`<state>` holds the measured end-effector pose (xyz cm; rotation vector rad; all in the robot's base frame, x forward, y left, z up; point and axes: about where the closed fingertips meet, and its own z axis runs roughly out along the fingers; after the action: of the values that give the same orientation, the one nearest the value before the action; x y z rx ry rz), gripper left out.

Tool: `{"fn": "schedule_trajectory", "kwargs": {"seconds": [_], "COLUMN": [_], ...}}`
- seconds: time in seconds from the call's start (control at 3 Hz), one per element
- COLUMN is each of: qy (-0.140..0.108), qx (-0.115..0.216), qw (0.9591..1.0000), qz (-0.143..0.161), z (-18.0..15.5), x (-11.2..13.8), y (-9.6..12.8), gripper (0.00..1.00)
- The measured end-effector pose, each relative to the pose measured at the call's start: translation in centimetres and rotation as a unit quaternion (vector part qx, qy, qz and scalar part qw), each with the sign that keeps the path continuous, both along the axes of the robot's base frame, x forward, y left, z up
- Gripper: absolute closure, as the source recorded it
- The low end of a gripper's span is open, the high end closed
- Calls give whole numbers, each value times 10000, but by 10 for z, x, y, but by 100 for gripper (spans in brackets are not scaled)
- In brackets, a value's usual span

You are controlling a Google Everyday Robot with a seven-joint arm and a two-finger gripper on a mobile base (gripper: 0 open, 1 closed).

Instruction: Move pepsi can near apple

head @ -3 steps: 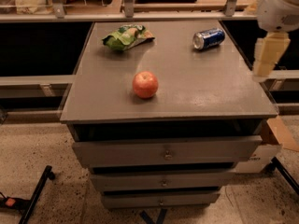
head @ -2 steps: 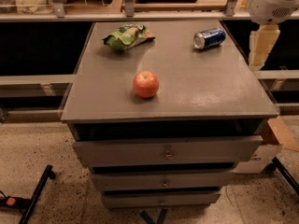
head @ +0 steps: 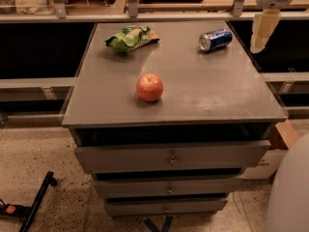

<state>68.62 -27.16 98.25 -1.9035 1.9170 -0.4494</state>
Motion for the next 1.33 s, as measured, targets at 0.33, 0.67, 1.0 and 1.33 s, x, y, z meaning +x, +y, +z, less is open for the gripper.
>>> {"fn": "schedule_trajectory", "kwargs": {"seconds": [0.33, 0.67, 1.0, 1.33], "qy": [-47, -199, -364, -582], "qx": [26, -97, -186, -205], "qw": [10000, 9998, 9992, 9979], "qz": [15, 23, 22, 172], "z": [-7, -21, -34, -46], "x": [11, 35, 54, 74], "y": [2, 5, 3, 6], "gripper": [0, 0, 0, 0]}}
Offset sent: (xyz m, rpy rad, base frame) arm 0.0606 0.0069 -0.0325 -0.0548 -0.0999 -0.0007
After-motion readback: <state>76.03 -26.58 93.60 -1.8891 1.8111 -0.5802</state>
